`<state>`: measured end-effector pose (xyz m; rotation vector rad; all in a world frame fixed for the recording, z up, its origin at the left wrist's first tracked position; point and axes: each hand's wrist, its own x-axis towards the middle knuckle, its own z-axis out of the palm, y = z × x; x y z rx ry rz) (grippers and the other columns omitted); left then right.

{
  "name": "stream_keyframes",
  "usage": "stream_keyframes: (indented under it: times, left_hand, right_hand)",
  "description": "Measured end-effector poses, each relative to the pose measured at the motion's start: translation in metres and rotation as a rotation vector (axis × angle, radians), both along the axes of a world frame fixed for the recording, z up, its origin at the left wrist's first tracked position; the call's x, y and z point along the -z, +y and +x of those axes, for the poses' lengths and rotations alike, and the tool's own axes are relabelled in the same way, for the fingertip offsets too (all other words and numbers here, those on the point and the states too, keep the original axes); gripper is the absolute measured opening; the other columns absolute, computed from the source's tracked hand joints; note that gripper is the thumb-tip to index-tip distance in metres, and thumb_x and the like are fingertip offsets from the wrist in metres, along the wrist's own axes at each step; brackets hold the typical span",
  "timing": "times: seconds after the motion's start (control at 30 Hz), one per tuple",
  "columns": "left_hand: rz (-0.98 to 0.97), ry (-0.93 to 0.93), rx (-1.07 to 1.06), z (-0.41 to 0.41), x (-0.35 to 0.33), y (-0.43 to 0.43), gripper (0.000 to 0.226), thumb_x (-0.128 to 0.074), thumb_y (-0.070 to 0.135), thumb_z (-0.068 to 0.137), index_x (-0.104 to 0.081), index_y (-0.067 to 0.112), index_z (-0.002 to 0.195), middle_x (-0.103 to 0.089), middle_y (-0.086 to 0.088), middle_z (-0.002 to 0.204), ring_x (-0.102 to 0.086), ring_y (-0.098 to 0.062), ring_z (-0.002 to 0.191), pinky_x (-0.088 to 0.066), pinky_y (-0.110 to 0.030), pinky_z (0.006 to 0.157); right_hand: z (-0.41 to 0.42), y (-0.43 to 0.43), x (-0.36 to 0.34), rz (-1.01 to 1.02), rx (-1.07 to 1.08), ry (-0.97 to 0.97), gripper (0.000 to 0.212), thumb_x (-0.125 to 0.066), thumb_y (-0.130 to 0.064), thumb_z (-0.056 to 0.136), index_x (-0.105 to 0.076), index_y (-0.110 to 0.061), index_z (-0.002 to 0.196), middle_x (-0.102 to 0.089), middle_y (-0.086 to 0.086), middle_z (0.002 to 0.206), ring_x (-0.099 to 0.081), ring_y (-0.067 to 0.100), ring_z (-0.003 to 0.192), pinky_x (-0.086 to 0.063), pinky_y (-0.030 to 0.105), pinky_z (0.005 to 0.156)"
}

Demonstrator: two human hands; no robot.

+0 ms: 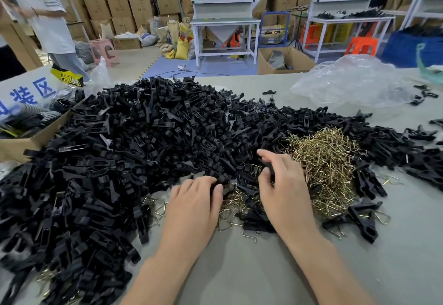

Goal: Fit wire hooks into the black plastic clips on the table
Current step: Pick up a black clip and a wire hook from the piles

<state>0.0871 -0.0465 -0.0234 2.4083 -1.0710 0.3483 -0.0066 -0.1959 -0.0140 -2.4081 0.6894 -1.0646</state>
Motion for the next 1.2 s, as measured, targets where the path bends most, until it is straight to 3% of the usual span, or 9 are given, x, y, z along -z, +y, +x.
stream_keyframes:
  times: [0.17,0.3,0.47,0.7,0.8,0.87,1.0,1.1,1.2]
  left_hand:
    - [0.108,-0.132,-0.028,0.007,0.000,-0.002,0.037,-0.038,0.038,0.100,-0.069,0.019,0.102,-0.070,0.005,0.095,-0.063,-0.022,0.087,-0.050,-0.040,0.078]
    - [0.076,-0.083,-0.037,0.009,0.002,-0.002,0.022,-0.055,0.032,0.099,-0.070,0.017,0.106,-0.073,0.004,0.099,-0.066,-0.021,0.091,-0.049,-0.041,0.083]
    - [0.008,-0.057,-0.028,0.005,0.000,-0.004,0.018,-0.059,0.027,0.097,-0.070,0.016,0.105,-0.074,0.005,0.092,-0.068,-0.021,0.084,-0.050,-0.041,0.081]
    - [-0.203,0.050,-0.008,0.001,-0.001,-0.002,0.039,-0.040,0.044,0.101,-0.066,0.018,0.114,-0.070,0.006,0.094,-0.056,-0.009,0.090,-0.035,-0.025,0.087]
    - [-0.261,-0.028,0.033,-0.005,-0.004,-0.002,0.035,-0.045,0.042,0.102,-0.067,0.017,0.112,-0.069,0.008,0.094,-0.047,-0.005,0.093,-0.030,-0.016,0.083]
    - [-0.313,-0.012,0.046,-0.007,-0.002,-0.002,0.038,-0.040,0.042,0.100,-0.065,0.017,0.114,-0.068,0.009,0.098,-0.046,-0.003,0.094,-0.038,-0.019,0.087]
    - [-0.442,0.105,0.077,-0.006,-0.003,-0.001,0.038,-0.036,0.048,0.101,-0.057,0.024,0.120,-0.057,0.017,0.107,-0.049,-0.001,0.098,-0.056,-0.041,0.080]
    - [-0.509,0.122,0.128,-0.004,-0.006,0.002,0.038,-0.038,0.047,0.102,-0.059,0.020,0.116,-0.049,0.015,0.113,-0.058,-0.012,0.099,-0.055,-0.033,0.072]
    - [-0.475,0.230,0.180,-0.009,-0.006,0.002,0.041,-0.035,0.055,0.100,-0.058,0.026,0.116,-0.058,0.018,0.100,-0.059,-0.007,0.086,-0.048,-0.025,0.068]
  right_hand:
    - [0.003,0.014,0.008,-0.113,-0.190,0.166,0.026,-0.060,-0.021,0.095,-0.069,-0.027,0.118,-0.063,-0.011,0.114,-0.052,0.012,0.111,-0.043,0.031,0.095]
    - [0.006,0.018,0.015,-0.156,-0.191,0.288,0.034,-0.060,-0.034,0.095,-0.068,-0.025,0.127,-0.062,-0.010,0.125,-0.049,0.012,0.124,-0.038,0.032,0.102]
    - [0.006,0.017,0.016,-0.133,-0.260,0.284,0.023,-0.060,-0.044,0.096,-0.070,-0.034,0.113,-0.059,-0.016,0.125,-0.040,0.007,0.128,-0.026,0.028,0.109]
    - [0.005,0.018,0.013,-0.059,-0.319,0.280,0.055,-0.041,-0.064,0.092,-0.064,-0.029,0.127,-0.059,-0.018,0.128,-0.036,0.004,0.130,-0.017,0.023,0.114]
    - [0.005,0.019,0.010,-0.048,-0.345,0.281,0.044,-0.051,-0.052,0.096,-0.062,-0.026,0.130,-0.062,-0.014,0.126,-0.042,0.004,0.130,-0.019,0.031,0.121]
    - [0.006,0.019,0.007,-0.036,-0.334,0.191,0.031,-0.058,-0.039,0.099,-0.065,-0.026,0.127,-0.065,-0.017,0.122,-0.046,-0.001,0.122,-0.023,0.029,0.119]
    - [0.003,0.019,0.002,0.200,-0.379,0.036,0.028,-0.063,-0.043,0.095,-0.066,-0.038,0.122,-0.062,-0.034,0.112,-0.048,-0.009,0.117,-0.037,0.018,0.102]
    - [0.001,0.021,-0.004,0.400,-0.459,-0.059,0.023,-0.067,-0.045,0.092,-0.069,-0.038,0.115,-0.065,-0.027,0.111,-0.059,-0.003,0.112,-0.043,0.010,0.092]
    - [0.002,0.022,-0.009,0.667,-0.525,-0.196,0.013,-0.070,-0.030,0.093,-0.072,-0.032,0.106,-0.074,-0.015,0.101,-0.070,0.002,0.096,-0.049,0.010,0.082]
